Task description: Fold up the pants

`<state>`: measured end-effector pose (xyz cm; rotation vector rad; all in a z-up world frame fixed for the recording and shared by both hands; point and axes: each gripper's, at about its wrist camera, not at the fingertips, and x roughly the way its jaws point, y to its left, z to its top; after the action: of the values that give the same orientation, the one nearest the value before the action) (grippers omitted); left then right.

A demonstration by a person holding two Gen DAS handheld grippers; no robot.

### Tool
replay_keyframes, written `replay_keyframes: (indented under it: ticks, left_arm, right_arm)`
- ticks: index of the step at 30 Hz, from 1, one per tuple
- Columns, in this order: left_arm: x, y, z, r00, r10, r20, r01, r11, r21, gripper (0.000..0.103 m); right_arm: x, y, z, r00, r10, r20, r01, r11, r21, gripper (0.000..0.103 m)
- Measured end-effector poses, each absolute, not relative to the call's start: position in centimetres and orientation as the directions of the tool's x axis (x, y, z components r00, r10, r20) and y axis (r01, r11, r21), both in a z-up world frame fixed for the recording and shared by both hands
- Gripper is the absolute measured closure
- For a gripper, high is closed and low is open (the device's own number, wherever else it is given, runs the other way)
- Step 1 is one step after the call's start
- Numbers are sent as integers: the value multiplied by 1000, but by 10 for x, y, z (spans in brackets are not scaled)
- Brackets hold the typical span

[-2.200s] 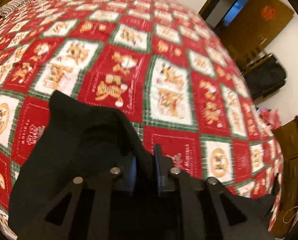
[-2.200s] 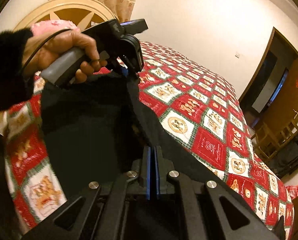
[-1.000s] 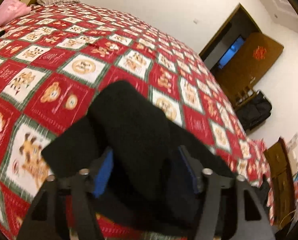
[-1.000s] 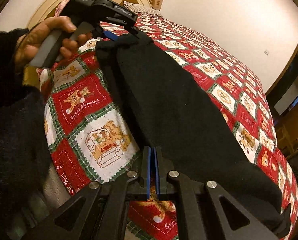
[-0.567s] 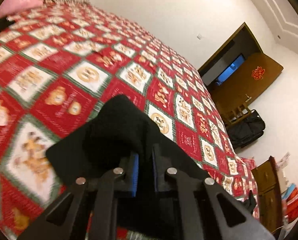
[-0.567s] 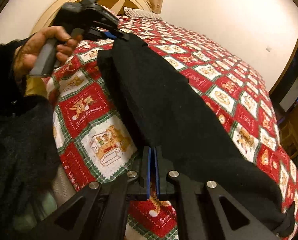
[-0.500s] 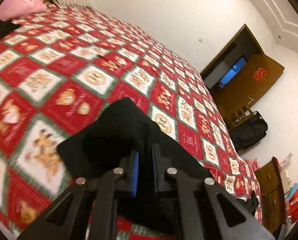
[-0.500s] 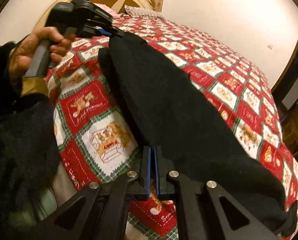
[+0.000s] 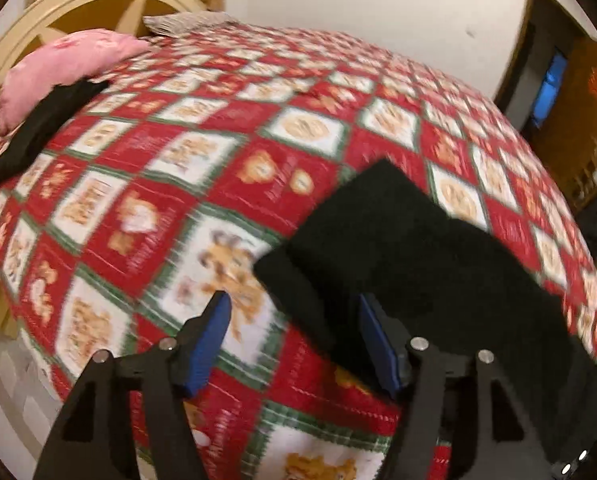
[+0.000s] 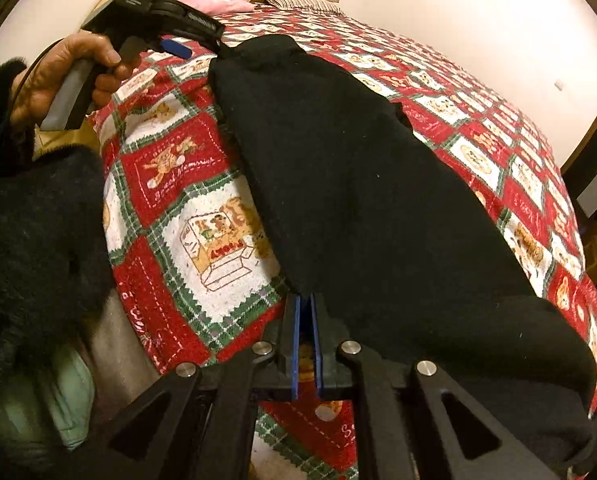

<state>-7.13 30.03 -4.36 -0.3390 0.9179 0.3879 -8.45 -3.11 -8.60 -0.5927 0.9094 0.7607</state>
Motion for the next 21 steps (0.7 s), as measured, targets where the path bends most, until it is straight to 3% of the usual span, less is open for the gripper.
replay_keyframes:
  ticks: [4, 9, 10, 13, 16, 19, 21]
  left_arm:
    - [-72, 298, -16, 601, 269, -753, -476, 877, -67, 35]
    - [-59, 283, 12, 693, 247, -677, -406, 910, -84, 32]
    - [-53, 279, 12, 701, 239, -672, -390, 917, -82, 32]
    - [-36, 269, -1, 694, 242, -678, -384, 921, -64, 32]
    - [-29, 258, -22, 659, 265, -704, -397, 917, -27, 32]
    - [-29, 263, -51, 566, 322, -759, -447, 893, 45, 32]
    - [-33, 280, -68, 511, 300, -806, -497, 868, 8, 26]
  right_arm:
    - [-64, -47, -51, 337, 447, -829, -763, 645, 37, 97]
    - [-10, -63, -12, 310, 641, -702, -670, 671, 317, 96]
    - [6, -61, -10, 319, 660, -680, -654, 673, 346, 88]
    - [43, -48, -16, 360, 656, -664, -610, 704, 364, 38]
    - [72, -40, -35, 335, 689, -642, -544, 698, 465, 37]
    - [91, -23, -58, 303, 676, -672, -523, 707, 476, 37]
    - [97, -13, -71, 266, 671, -693, -525, 703, 480, 37]
